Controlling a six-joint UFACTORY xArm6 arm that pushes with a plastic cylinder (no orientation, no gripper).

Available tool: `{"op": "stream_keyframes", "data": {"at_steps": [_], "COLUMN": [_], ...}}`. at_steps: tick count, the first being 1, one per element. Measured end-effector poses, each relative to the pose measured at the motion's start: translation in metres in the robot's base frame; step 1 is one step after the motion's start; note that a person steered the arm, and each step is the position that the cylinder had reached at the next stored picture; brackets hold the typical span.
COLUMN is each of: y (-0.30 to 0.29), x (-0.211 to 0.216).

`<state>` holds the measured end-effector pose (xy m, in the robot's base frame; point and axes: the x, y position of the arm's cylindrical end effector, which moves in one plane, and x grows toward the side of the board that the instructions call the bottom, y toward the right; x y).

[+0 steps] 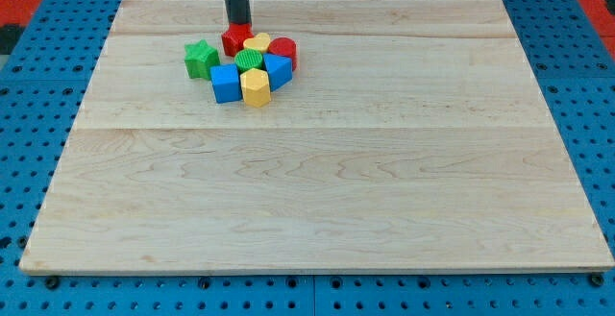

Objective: Push the red circle and blue triangle down a bit

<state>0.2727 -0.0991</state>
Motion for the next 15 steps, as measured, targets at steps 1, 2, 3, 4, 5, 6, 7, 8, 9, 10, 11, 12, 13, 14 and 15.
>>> {"op": "stream_keyframes", "data": {"at_steps": [1, 2, 3, 4, 5, 6, 7, 8, 9, 10, 11, 12, 13, 14, 15], "y": [0.0, -0.003, -0.06, -0.095, -0.058, 0.009, 0.067, 0.078, 0.055, 0.059, 0.101, 0.113, 0.079, 0.077, 0.079], "x": [0.023, 0.011, -0.036, -0.038, -0.042, -0.028, -0.032, -0.013, 0.002, 0.006, -0.018, 0.004, 0.017, 0.038, 0.036]}}
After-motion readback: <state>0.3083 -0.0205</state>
